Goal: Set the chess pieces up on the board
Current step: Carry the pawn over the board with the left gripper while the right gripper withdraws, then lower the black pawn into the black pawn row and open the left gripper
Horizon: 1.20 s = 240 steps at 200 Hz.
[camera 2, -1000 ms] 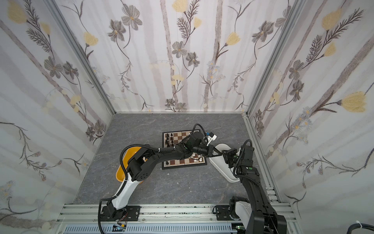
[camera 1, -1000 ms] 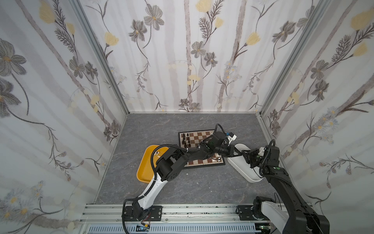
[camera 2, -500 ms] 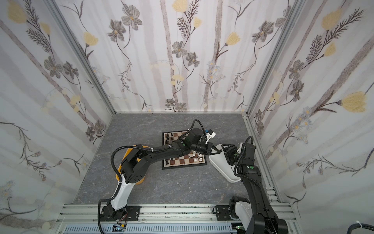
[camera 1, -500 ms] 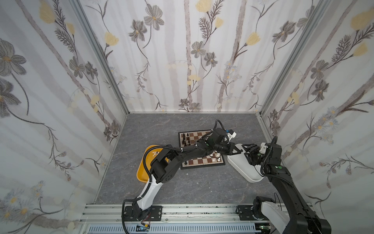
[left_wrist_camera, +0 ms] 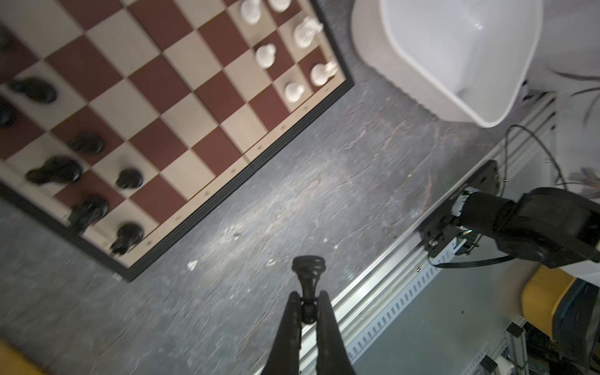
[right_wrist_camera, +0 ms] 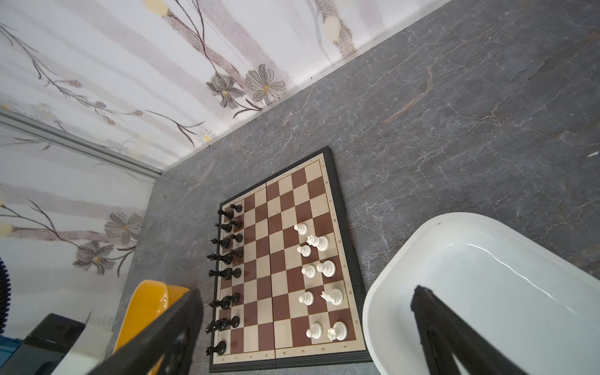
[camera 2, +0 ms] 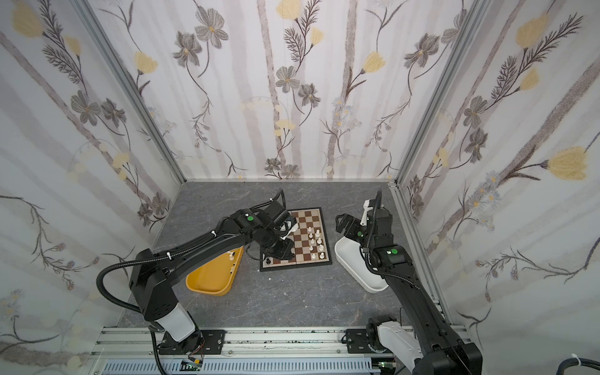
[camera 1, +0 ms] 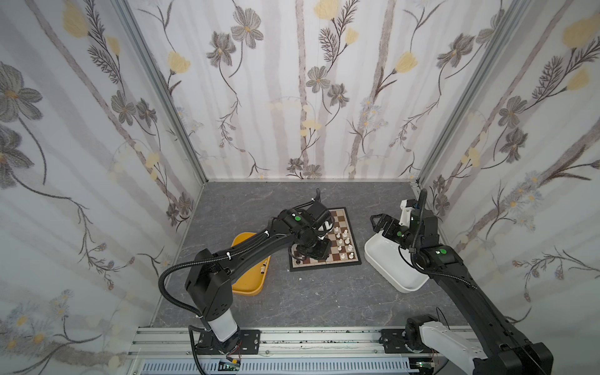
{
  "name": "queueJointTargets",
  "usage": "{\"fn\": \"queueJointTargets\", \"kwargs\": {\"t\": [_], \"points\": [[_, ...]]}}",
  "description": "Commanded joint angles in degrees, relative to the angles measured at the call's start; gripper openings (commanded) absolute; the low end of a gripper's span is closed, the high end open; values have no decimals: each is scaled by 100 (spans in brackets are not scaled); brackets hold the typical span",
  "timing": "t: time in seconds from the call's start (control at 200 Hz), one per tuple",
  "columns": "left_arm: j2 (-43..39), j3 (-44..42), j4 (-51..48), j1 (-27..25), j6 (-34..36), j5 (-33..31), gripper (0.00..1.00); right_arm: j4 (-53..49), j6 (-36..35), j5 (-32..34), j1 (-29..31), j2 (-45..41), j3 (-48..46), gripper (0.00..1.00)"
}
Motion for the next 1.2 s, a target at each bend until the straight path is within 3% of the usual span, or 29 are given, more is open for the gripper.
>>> {"fn": "queueJointTargets", "kwargs": {"t": [0.0,0.205,0.53,1.194], "points": [[48,-4,-1200,131,280,-344,0,461,-315,302,193,138,-5,100],[824,435,-1450,296,433,-632,0,446,-464,488,525,274,73,100],[1848,1196,-1757,418,665,-997,0,405,-565,494,575,84,-127,100],[2751,1619,-1736,494,614,-944,0,571,-632,263,571,186,-290,100]]}}
